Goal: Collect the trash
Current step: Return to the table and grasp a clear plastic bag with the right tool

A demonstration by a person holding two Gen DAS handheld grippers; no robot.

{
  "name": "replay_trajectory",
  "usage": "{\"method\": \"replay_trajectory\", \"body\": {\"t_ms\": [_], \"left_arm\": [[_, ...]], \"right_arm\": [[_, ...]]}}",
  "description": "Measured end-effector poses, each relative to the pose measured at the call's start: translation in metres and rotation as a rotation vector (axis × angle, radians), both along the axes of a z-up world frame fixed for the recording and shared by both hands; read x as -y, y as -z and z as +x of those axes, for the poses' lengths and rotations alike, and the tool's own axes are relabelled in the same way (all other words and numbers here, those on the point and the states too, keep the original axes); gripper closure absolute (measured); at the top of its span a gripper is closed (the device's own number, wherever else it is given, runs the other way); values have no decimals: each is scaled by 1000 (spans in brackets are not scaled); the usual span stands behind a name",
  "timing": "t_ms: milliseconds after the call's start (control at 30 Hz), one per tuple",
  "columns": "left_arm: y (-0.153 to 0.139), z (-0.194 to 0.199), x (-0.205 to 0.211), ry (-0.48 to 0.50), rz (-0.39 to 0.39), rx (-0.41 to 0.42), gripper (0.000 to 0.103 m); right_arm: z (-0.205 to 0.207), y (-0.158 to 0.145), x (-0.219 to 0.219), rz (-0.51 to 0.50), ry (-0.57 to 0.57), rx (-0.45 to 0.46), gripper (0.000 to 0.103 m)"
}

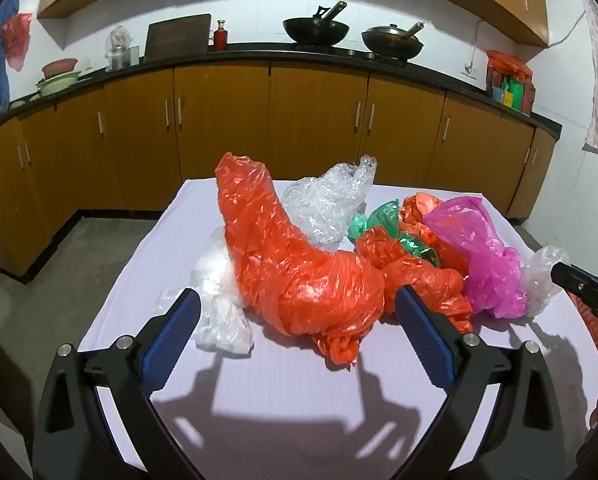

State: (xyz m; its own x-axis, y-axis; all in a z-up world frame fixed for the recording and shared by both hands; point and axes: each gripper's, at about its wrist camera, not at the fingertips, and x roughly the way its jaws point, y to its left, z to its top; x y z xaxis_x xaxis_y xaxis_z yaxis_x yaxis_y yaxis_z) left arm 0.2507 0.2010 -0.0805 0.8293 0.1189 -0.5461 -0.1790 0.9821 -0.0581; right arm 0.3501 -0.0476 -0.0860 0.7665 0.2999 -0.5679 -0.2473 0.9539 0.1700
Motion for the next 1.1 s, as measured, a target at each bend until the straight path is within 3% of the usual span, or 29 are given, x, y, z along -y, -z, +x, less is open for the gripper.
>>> {"method": "replay_trajectory", "body": {"t_ms": [133, 167, 267, 600, 767, 967, 1033, 1100], "left_arm": [[4, 10, 3, 5, 32, -20, 5], [5, 13, 3, 1, 42, -28, 5], [3, 16, -2, -12, 36, -26, 5], [-6, 40, -47, -108, -57, -31, 5], [-4, 52, -54, -96, -81, -53, 8], [1, 62, -55, -65, -104, -91, 43], [2, 62, -53, -56, -101, -95, 63], [1, 60, -50, -46, -93, -87, 75]], "right_arm": [[5, 4, -5, -12, -11, -6, 67], [7, 5, -6, -16, -15, -10, 81], [7, 7, -9, -28, -36, -17, 94], [-8, 1, 5, -13, -34, 15, 98], [-9, 0, 7, -18, -32, 10, 98], [-12, 4, 8, -39, -35, 6, 98], [-13, 4, 8, -45, -35, 7, 98], [-15, 3, 8, -46, -35, 10, 98]]}}
